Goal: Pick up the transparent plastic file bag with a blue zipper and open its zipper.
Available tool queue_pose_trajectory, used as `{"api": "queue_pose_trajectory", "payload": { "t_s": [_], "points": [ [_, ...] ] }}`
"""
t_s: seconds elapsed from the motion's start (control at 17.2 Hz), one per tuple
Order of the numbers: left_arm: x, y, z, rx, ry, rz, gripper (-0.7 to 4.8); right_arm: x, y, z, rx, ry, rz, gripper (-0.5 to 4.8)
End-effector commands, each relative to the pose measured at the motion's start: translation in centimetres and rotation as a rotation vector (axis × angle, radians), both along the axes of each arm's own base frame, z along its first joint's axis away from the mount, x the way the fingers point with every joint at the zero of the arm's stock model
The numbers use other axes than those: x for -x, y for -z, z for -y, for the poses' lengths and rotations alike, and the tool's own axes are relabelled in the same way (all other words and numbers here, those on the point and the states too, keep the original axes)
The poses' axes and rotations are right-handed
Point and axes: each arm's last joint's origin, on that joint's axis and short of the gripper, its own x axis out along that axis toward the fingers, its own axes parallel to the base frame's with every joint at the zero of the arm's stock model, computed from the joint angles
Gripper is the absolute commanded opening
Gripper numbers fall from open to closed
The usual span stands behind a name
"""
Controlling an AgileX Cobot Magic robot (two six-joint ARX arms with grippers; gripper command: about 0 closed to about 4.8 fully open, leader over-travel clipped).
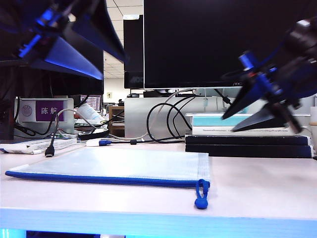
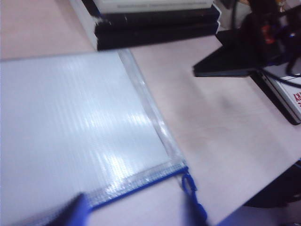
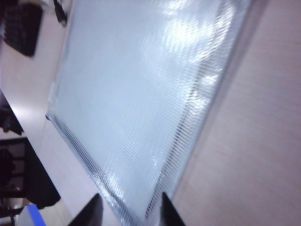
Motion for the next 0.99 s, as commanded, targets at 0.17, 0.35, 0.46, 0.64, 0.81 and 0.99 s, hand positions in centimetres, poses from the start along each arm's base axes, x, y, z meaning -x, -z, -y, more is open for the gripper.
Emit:
{"api": "queue_pose_trajectory", "payload": {
  "t_s": [0.17, 0.35, 0.46, 0.64, 0.81, 0.99],
  "points": [
    [-0.5, 0.8, 0.6, -0.007, -0.004, -0.034, 2.69, -2.2, 2.5, -2.2, 0.097, -0.001, -0.032, 1.58],
    [-0.5, 1.0, 0.6, -0.022, -0.005, -0.051, 2.69, -3.0, 4.1, -2.4, 0.103, 0.002, -0.062, 1.59],
    [-0.5, 1.0, 0.6, -0.02, -0.007, -0.046, 2.69, -3.1, 4.3, -2.6, 0.112, 0.005, -0.047, 1.59],
    [-0.5, 1.0, 0.6, -0.02, -0.008, -0.047, 2.69, -3.2, 5.1, -2.9, 0.125, 0.002, -0.061, 1.6],
    [-0.5, 1.0, 0.6, -0.021, -0.008, -0.048, 2.69, -3.3, 6.2, -3.3, 0.127, -0.012, -0.087, 1.63],
    [-0.5, 1.0, 0.6, -0.02, -0.008, -0.046, 2.69, -3.3, 7.0, -4.5, 0.129, -0.042, -0.084, 1.63]
  ]
}}
